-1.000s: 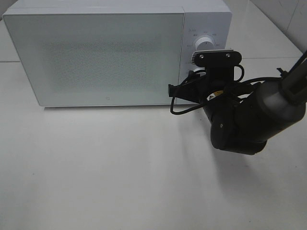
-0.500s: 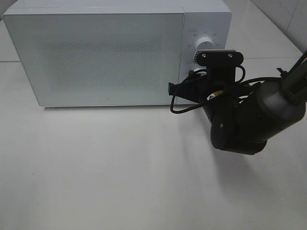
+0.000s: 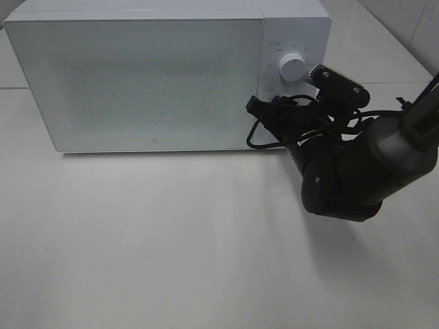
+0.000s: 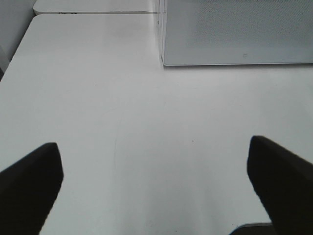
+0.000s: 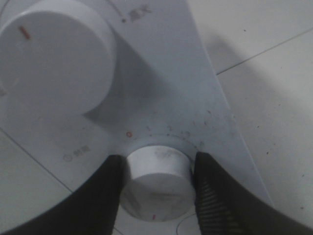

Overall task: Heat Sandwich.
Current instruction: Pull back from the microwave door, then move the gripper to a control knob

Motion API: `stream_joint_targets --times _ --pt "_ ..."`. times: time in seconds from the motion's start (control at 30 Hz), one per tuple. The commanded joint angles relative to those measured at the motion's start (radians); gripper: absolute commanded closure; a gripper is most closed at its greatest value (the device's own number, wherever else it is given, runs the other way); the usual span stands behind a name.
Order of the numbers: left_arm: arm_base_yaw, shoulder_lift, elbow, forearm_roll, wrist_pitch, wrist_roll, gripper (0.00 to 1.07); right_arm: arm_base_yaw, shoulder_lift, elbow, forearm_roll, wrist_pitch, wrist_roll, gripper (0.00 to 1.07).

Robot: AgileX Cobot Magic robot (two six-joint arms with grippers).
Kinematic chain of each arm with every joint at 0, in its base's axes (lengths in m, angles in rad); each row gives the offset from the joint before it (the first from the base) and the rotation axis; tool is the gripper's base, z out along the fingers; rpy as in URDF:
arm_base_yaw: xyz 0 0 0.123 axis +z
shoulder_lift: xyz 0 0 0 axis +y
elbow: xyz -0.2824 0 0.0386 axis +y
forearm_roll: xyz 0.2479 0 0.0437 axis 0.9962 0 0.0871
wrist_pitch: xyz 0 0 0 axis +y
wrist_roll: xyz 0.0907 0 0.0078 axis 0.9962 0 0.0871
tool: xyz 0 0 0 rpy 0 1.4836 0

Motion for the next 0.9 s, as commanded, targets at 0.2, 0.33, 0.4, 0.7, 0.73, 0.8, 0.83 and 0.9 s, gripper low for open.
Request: stream_joint_targets --times 0.2,0.33,0.4,0.7,0.73,0.8,0.83,0.9 --pt "-0.005 -0.018 0.002 -0.004 0.000 -0.005 0.09 -0.004 0.000 -0.006 -0.006 -0.027 0.387 0.92" --pt "-0.005 -0.018 0.002 -0.004 0.000 -0.005 0.09 -0.004 0.000 -0.006 -0.006 -0.033 0.482 0.91" --pt "-0.005 -0.018 0.002 -0.004 0.000 -0.005 0.09 -0.004 0.000 -0.006 -0.006 -0.033 0.557 0.91" --pt "-0.005 -0.018 0.002 -0.004 0.000 -0.005 0.09 -0.004 0.000 -0.006 -0.005 -0.043 0.812 0.91" --pt "-0.005 -0.018 0.002 -0.004 0.000 -0.005 0.09 -0.004 0.000 -0.006 -0.005 -0.046 0.847 0.91" --pt "-0.005 -0.018 0.002 -0.004 0.000 -0.005 0.09 -0.004 0.000 -0.006 -0.004 -0.061 0.918 0.91" --pt "-0.005 -0.018 0.002 -0.004 0.000 -0.005 0.09 -0.004 0.000 -0.006 -0.004 -0.071 0.947 0.91" --pt "-0.005 -0.018 0.002 -0.004 0.000 -0.005 0.09 -0.004 0.000 -0.006 -0.002 -0.093 0.983 0.91"
